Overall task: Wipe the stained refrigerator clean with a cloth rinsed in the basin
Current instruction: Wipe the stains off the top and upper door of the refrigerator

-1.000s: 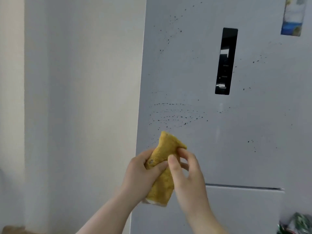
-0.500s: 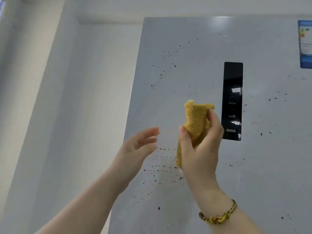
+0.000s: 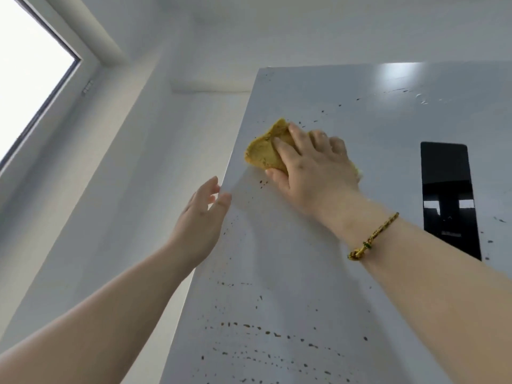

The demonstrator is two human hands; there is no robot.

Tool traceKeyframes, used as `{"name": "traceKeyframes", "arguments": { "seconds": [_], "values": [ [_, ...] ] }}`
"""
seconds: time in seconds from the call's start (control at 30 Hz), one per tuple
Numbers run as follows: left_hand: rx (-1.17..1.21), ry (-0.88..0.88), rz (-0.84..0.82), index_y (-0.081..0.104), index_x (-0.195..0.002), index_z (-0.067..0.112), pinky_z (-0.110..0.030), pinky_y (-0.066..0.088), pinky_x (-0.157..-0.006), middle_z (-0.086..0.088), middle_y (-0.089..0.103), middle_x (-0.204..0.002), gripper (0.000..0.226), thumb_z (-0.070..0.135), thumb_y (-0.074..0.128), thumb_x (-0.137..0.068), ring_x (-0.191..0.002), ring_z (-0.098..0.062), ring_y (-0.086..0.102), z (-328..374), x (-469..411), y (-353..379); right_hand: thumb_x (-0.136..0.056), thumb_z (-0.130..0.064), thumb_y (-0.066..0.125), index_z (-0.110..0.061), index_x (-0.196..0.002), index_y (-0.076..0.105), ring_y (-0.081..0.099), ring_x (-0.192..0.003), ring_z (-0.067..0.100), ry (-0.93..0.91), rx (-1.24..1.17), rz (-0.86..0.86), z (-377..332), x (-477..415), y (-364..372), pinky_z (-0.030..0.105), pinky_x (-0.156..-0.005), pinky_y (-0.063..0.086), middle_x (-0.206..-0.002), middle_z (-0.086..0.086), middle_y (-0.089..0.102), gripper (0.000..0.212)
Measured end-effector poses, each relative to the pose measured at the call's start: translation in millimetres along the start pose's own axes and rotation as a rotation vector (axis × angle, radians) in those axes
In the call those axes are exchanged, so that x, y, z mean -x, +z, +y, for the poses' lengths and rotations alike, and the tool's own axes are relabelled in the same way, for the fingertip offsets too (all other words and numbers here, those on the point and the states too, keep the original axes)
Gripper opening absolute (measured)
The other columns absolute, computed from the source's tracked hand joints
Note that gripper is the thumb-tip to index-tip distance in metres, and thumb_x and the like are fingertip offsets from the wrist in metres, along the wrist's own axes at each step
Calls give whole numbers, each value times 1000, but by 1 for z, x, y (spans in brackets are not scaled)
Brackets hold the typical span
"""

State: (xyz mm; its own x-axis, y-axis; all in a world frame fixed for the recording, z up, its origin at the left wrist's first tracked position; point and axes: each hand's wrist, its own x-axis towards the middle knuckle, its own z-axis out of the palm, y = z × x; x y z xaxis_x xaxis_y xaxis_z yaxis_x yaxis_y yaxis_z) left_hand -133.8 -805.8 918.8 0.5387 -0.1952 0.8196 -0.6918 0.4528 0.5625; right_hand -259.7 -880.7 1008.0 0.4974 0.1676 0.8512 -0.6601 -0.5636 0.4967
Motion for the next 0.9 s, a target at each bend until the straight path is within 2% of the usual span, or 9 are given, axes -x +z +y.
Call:
{"name": "traceKeyframes", "arguments": {
  "seconds": [0.1, 0.2, 0.33, 0.4, 0.57, 0.63, 0.7, 0.8, 0.9],
  "values": [
    [45, 12, 35, 28, -141, 30, -26, 29, -99, 16, 39, -122, 44, 32, 33, -97, -116, -6, 36, 1, -14, 2, -98, -41, 26, -18, -145, 20, 12, -137, 29, -33, 84, 3, 8, -22, 1, 42, -109, 12, -155, 4, 4, 53],
    [74, 6, 24, 34, -138, 30, -27, 28, -101, 12, 38, -131, 41, 30, 32, -97, -123, -8, 35, -7, -23, 3, -97, -37, 31, -21, -143, 26, 18, -136, 29, 91, 92, 43, 37, -56, -9, 41, -108, 17, -154, 3, 13, 48],
    [95, 37, 4, 44, -124, 29, -24, 34, -84, 14, 44, -118, 30, 29, 31, -97, -105, -6, 45, -11, -31, 6, -98, -27, 34, -25, -143, 22, 24, -133, 35, 423, -28, 118, 48, -96, -16, 46, -107, 20, -152, 10, 19, 47],
    [127, 21, -5, 42, -113, 32, -20, 39, -71, 22, 46, -101, 20, 29, 31, -97, -91, 1, 48, -13, -35, 6, -98, -22, 33, -27, -142, 25, 21, -134, 36, 470, 13, 115, 32, -110, -11, 49, -108, 19, -153, 11, 14, 46],
    [196, -8, 39, 46, -101, 26, -17, 37, -64, 23, 45, -87, 14, 25, 33, -96, -78, 4, 45, -15, -47, 7, -98, -34, 32, -33, -142, 28, 19, -137, 30, 73, 35, 40, -2, -119, 2, 45, -109, 17, -155, 1, 12, 44],
    [204, -6, 57, 46, -97, 23, -17, 36, -61, 21, 45, -84, 13, 25, 34, -96, -75, 3, 44, -13, -52, 7, -97, -37, 34, -33, -141, 30, 21, -136, 28, 21, 15, 35, 7, -123, -5, 43, -109, 19, -153, -1, 17, 44],
    [202, -3, 62, 45, -97, 23, -14, 36, -58, 20, 45, -83, 11, 24, 35, -96, -73, 3, 43, -13, -55, 8, -97, -36, 35, -31, -140, 33, 26, -133, 30, 88, 19, 43, 24, -128, -13, 42, -107, 23, -151, 0, 24, 44],
    [200, 11, 43, 42, -101, 28, 1, 35, -50, 21, 45, -85, 10, 23, 36, -96, -71, 6, 42, -14, -53, 9, -97, -35, 33, -29, -138, 36, 27, -131, 34, 330, -9, 72, 42, -134, -21, 44, -106, 23, -149, 4, 25, 42],
    [194, 47, -4, 39, -117, 36, 5, 33, -49, 20, 48, -93, 26, 22, 32, -97, -70, 7, 44, -16, -55, 9, -98, -29, 29, -24, -137, 36, 23, -131, 35, 481, 22, 116, 28, -141, -15, 48, -106, 21, -149, 8, 20, 40]
  ]
}}
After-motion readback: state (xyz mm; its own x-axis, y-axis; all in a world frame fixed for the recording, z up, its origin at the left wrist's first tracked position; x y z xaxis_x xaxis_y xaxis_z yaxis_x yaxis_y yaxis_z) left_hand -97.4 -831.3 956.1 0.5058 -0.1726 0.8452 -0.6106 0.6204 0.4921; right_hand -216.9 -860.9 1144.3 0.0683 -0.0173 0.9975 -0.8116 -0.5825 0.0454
